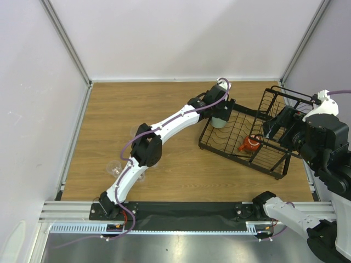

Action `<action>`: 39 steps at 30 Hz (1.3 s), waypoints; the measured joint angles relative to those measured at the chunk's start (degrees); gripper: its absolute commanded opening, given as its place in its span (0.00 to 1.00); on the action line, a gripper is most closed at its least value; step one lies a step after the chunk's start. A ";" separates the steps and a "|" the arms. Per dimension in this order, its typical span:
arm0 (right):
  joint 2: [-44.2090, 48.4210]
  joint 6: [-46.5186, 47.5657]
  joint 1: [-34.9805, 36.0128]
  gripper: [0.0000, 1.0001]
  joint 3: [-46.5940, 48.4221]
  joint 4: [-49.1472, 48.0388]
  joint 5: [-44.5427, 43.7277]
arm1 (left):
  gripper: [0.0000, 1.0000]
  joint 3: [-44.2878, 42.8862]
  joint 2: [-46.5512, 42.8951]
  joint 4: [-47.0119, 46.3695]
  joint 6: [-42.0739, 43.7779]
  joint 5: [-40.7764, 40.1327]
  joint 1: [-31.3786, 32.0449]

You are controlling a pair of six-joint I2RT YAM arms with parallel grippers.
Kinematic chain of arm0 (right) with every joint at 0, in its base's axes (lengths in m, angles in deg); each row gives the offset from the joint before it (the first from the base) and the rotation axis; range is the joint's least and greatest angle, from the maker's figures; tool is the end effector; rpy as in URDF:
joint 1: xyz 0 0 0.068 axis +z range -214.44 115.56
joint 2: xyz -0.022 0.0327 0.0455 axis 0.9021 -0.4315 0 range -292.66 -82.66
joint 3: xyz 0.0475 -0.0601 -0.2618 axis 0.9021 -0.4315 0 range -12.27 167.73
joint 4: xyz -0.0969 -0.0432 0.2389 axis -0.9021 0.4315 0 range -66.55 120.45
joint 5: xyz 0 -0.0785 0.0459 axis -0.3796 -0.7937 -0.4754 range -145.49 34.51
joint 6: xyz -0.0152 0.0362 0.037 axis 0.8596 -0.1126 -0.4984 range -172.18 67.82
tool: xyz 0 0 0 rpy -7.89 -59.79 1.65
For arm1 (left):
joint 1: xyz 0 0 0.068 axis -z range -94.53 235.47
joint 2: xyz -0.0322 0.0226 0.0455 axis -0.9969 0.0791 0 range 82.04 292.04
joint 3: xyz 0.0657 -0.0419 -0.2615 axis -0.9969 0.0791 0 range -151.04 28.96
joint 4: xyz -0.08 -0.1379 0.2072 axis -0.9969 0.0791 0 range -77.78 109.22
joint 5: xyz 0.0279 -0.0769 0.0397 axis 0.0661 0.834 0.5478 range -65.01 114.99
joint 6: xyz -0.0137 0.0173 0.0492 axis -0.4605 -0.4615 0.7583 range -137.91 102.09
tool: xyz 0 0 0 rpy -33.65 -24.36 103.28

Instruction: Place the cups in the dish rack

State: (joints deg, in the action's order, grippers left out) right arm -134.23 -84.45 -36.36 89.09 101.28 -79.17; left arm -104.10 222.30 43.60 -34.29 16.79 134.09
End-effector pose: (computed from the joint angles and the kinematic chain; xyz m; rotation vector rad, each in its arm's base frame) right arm 0.0617 0.0168 0.4959 0.3262 1.9977 0.2422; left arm 0.3733 -0.4162 0.2430 0.5562 2.2064 -0.4508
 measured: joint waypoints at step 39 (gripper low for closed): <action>-5.81 0.42 -1.53 0.89 -15.28 -11.34 17.75 | 0.84 42.34 -43.65 15.04 -1.95 -5.79 -17.94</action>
State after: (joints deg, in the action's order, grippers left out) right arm -140.05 -84.04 -37.89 73.82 89.93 -61.43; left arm -61.76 178.65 58.64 -36.24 11.00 116.14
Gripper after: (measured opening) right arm 0.894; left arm 0.850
